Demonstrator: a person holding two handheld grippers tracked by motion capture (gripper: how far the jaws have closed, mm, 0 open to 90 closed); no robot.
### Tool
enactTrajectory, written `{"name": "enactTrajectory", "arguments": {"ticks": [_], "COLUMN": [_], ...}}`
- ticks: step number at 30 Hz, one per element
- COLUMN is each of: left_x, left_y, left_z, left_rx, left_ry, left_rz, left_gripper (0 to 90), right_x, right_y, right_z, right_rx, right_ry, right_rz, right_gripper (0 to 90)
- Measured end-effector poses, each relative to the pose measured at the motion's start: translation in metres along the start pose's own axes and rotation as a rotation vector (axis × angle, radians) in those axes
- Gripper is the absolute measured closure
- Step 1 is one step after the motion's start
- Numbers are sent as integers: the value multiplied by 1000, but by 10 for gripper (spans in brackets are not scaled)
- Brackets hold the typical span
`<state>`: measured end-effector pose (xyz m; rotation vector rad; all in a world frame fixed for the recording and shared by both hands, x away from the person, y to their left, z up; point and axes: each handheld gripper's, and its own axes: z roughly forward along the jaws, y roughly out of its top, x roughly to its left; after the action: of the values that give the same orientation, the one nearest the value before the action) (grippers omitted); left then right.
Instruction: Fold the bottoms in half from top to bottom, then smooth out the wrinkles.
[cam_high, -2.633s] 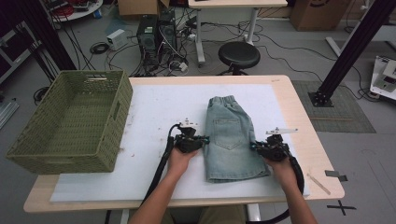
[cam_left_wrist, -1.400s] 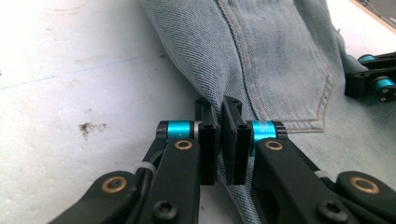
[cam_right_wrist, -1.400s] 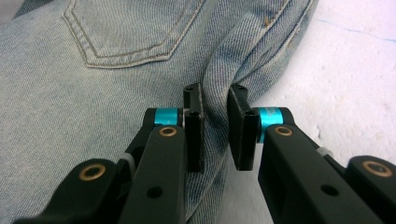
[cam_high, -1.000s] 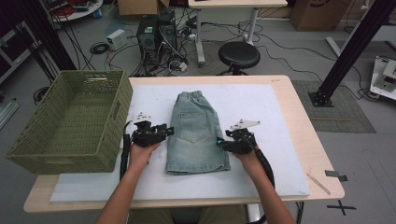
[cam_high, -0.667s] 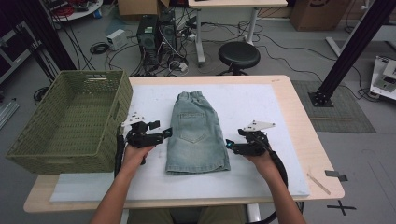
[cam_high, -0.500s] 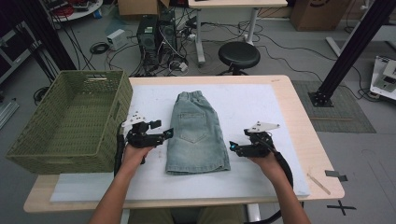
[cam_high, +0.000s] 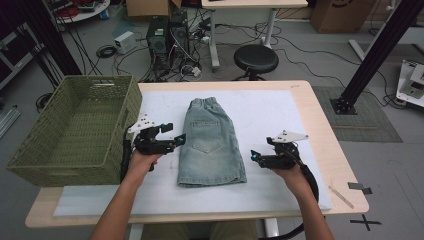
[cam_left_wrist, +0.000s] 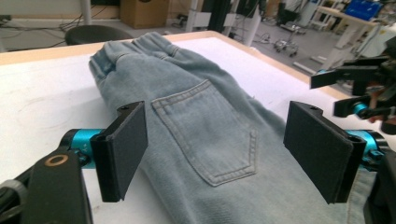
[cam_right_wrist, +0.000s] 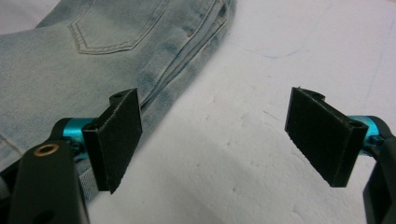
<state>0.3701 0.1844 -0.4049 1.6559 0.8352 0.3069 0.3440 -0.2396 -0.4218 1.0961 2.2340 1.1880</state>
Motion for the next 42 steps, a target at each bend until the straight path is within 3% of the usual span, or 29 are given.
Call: {"name": "enactTrajectory", "arguments": {"ticks": [4, 13, 20, 32, 42], "left_x": [-1, 2, 1, 21, 41], "left_y": [1, 8, 10, 28, 25], "left_z": [1, 5, 10, 33, 65], "left_rx": [-11, -29, -4, 3, 72], "left_ry": [0, 5, 14, 3, 26], "left_rz": [-1, -22, -10, -21, -64], "left_gripper": [214, 214, 214, 214, 214], "right_x": [-5, -6, -6, -10, -15], "right_y": [0, 1, 7, 14, 22], "right_z": [-7, -4, 0, 14, 22], "right_rx": [-21, -1, 5, 28, 28], "right_ry": [-8, -18, -14, 2, 10], "right_rz": [14, 2, -7, -6, -1], "right_gripper": [198, 198, 198, 198, 198]}}
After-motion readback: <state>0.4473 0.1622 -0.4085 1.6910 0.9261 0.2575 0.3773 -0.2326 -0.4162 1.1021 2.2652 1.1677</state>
